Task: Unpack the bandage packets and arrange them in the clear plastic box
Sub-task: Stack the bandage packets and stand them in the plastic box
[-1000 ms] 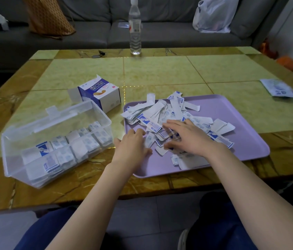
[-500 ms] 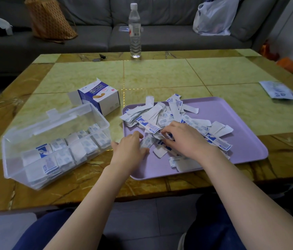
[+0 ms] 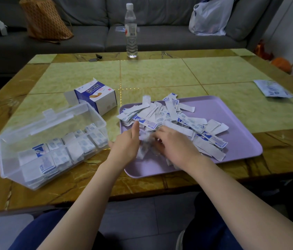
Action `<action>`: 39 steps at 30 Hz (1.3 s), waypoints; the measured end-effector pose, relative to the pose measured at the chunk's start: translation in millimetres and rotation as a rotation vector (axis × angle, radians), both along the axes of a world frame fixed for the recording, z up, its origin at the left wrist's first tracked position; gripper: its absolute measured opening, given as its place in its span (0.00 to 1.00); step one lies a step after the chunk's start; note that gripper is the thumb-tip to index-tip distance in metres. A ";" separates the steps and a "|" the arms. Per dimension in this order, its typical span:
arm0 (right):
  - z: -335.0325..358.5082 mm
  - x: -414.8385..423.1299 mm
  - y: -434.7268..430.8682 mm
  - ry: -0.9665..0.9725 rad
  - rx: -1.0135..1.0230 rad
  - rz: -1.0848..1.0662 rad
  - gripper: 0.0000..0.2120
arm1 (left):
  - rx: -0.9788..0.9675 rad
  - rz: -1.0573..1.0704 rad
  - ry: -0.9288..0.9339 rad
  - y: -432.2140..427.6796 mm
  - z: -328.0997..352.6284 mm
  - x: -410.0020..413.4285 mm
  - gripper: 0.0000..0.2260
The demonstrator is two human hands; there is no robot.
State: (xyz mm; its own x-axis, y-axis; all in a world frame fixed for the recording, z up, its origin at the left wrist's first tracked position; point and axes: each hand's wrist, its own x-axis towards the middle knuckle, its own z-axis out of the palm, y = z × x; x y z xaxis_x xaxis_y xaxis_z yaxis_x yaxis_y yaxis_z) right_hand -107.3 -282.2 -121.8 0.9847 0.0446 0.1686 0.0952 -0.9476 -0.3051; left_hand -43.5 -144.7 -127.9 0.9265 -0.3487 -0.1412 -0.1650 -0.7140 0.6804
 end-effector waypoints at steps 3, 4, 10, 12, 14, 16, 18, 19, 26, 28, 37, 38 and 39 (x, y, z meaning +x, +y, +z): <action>-2.7 -0.8 5.3 0.136 0.086 0.088 0.09 | 0.020 0.022 -0.016 0.9 -1.3 0.0 0.15; -1.6 -0.4 5.2 0.130 0.168 0.073 0.09 | 0.027 0.009 -0.025 1.9 -1.6 -0.6 0.10; -2.0 0.6 -10.9 0.151 0.163 -0.270 0.22 | 0.061 -0.056 -0.009 3.9 -0.3 -5.1 0.17; -5.2 0.0 -11.9 0.255 0.127 -0.295 0.33 | 0.034 -0.074 -0.024 4.1 -0.2 -6.0 0.17; -5.7 0.3 -10.3 0.286 0.240 -0.288 0.39 | 0.022 -0.103 -0.040 3.8 -1.6 -6.9 0.16; -2.3 0.7 -8.3 0.317 0.367 -0.262 0.39 | 0.022 -0.142 -0.063 2.6 -2.2 -8.6 0.15; 1.8 0.0 -6.0 0.330 0.421 -0.228 0.37 | 0.040 -0.166 -0.090 2.0 -4.8 -8.7 0.17; 2.4 -0.4 -4.2 0.321 0.433 -0.209 0.35 | 0.038 -0.175 -0.104 2.0 -6.1 -9.2 0.16; 6.1 -0.4 0.0 -0.067 0.339 -0.120 0.16 | -0.150 -0.142 -0.455 3.1 -1.1 -11.6 0.11; 5.0 -0.8 0.8 -0.082 0.249 -0.092 0.13 | -0.118 -0.149 -0.503 3.1 -0.9 -12.4 0.12; -2.0 -2.2 2.9 0.122 0.157 -0.081 0.21 | 0.262 -0.239 -0.543 7.9 -6.8 -12.1 0.09; -3.3 -2.1 2.8 0.144 0.141 -0.074 0.20 | 0.323 -0.244 -0.559 8.4 -7.3 -12.1 0.09; -4.9 -1.9 2.8 0.169 0.120 -0.066 0.19 | 0.383 -0.254 -0.568 8.9 -7.5 -12.3 0.09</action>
